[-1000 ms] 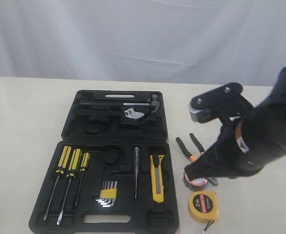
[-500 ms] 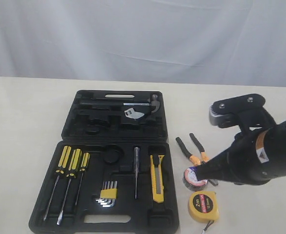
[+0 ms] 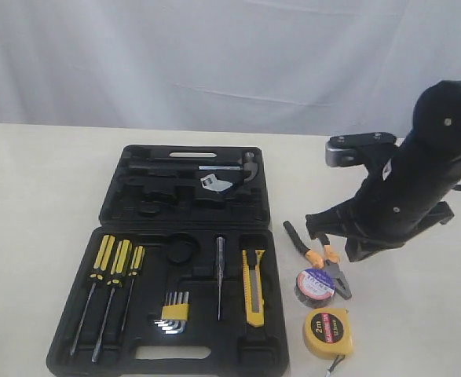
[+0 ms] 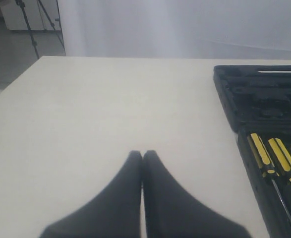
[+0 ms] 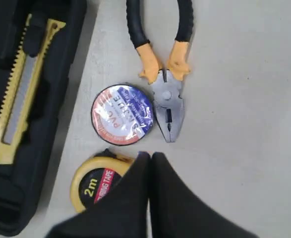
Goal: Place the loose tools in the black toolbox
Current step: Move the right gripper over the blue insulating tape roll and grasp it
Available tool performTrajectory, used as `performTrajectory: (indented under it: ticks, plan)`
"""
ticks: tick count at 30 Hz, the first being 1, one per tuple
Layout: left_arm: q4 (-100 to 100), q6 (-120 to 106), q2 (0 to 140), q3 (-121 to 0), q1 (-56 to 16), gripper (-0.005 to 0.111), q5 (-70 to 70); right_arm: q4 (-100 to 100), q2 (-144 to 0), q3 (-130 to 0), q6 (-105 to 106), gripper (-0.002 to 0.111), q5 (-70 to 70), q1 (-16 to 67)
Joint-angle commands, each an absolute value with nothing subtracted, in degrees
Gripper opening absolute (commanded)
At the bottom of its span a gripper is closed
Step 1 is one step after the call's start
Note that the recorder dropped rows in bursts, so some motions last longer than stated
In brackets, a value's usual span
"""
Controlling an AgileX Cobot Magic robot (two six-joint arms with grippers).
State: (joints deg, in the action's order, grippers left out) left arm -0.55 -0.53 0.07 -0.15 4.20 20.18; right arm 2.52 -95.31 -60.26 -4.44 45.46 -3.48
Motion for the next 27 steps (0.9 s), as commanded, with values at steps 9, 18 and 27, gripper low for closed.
performTrajectory:
  ticks: [9,18,27]
  plan:
    - [0.0,-0.4,0.0,0.0,3.9,0.0,19.6,2.0,-102.2,-61.3,2.5,0.052,41.2,0.6]
    - [0.0,-0.4,0.0,0.0,3.9,0.0,19.6,-2.0,-104.8,-61.5,0.0,0.065,36.9,4.4]
    - [0.0,-0.4,0.0,0.0,3.9,0.0,19.6,-3.9,-105.0,-61.5,-1.9,0.065,36.3,4.2]
